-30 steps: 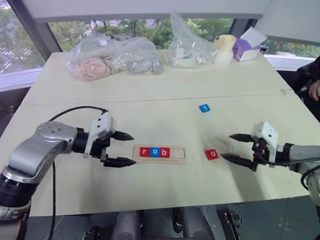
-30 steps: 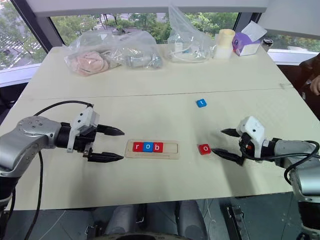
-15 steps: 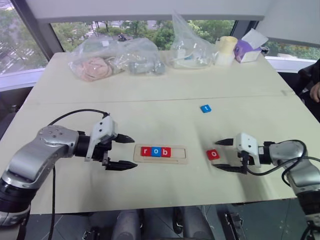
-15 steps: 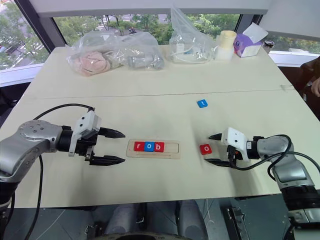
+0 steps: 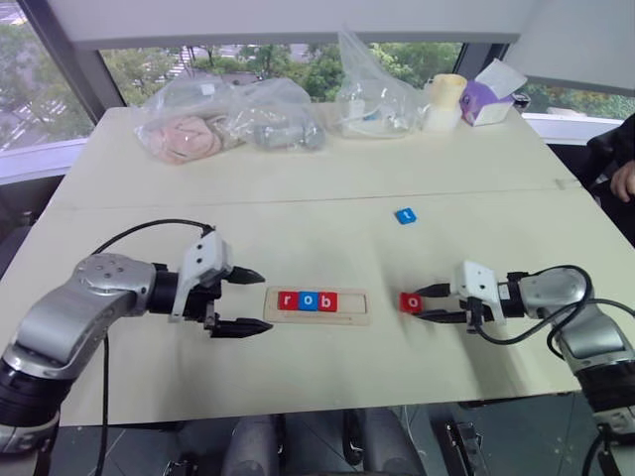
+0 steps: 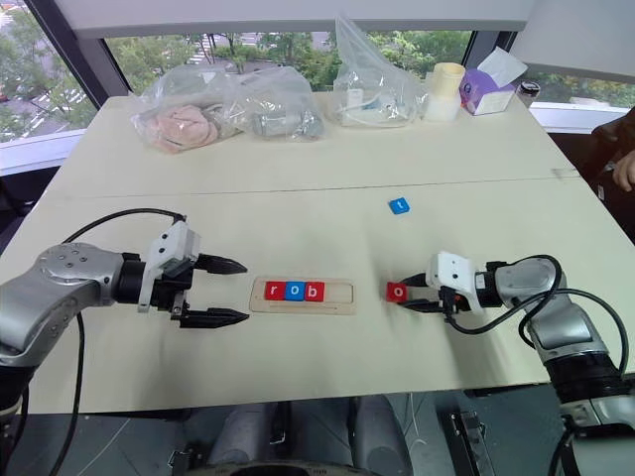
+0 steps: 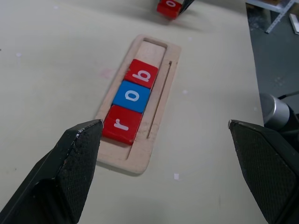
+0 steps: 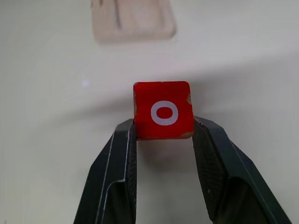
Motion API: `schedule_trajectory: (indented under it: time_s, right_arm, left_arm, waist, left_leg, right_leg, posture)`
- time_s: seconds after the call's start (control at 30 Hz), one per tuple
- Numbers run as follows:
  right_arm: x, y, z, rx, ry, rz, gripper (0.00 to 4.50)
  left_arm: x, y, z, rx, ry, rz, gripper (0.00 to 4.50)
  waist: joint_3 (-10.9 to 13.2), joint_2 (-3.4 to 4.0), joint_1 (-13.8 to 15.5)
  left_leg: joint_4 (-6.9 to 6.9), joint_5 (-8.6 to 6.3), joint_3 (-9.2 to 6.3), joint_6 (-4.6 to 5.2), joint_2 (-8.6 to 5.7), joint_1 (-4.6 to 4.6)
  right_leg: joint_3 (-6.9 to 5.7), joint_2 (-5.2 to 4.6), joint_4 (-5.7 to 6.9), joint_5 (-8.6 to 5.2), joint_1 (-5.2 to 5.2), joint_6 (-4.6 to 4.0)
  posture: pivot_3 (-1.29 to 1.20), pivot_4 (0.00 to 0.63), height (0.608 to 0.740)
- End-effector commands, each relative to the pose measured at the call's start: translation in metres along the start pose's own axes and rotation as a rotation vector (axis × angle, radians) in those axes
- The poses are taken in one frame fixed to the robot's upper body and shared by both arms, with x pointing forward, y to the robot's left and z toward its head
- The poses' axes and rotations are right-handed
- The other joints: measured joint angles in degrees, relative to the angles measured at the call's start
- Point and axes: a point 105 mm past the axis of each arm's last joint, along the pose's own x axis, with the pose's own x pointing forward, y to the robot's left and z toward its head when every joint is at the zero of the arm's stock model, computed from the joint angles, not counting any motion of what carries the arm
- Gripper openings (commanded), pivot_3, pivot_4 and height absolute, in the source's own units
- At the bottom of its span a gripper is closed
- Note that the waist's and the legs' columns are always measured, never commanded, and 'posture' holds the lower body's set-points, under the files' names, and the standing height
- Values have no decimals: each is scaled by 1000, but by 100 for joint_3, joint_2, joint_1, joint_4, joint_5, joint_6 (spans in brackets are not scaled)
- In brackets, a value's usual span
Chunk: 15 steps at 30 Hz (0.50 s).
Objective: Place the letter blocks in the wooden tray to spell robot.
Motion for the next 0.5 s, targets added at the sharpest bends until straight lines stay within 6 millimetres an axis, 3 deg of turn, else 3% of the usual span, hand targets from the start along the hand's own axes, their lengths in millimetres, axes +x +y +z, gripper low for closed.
schedule_trajectory:
  time_s: [0.03, 0.2, 0.33, 0.5]
  right_arm:
    - [3, -6, 40, -27, -80, -25, 1118]
    - [24, -7, 62, 5, -93, 2, 1118]
    - [50, -7, 53, 5, 30, 42, 1118]
    - [58, 0, 61, -11, 36, 91, 1118]
  left_arm:
    - [-3, 2, 8, 35, -20, 13, 4500]
    - [0, 0, 7, 53, -2, -27, 4500]
    - [5, 1, 3, 70, 21, -50, 4500]
    - [5, 2, 3, 66, 18, -34, 4500]
  waist:
    - [0, 0, -3]
    - [0, 0, 1]
    - [0, 0, 5]
    - [0, 0, 11]
  left_leg:
    - [0, 0, -1, 0, 0, 0]
    - [0, -1, -4, -1, 2, 0]
    - [-1, -1, 0, -1, 1, -1]
    - [-4, 0, 4, 0, -1, -7]
  right_leg:
    - [0, 0, 0, 0, -1, 0]
    - [0, 0, 0, 1, -2, -1]
    - [0, -3, -1, 1, -3, -3]
    - [0, -3, -3, 12, -7, -22]
  posture:
    - [0, 150, 739]
    - [0, 150, 739]
    - [0, 150, 739]
    - [0, 150, 739]
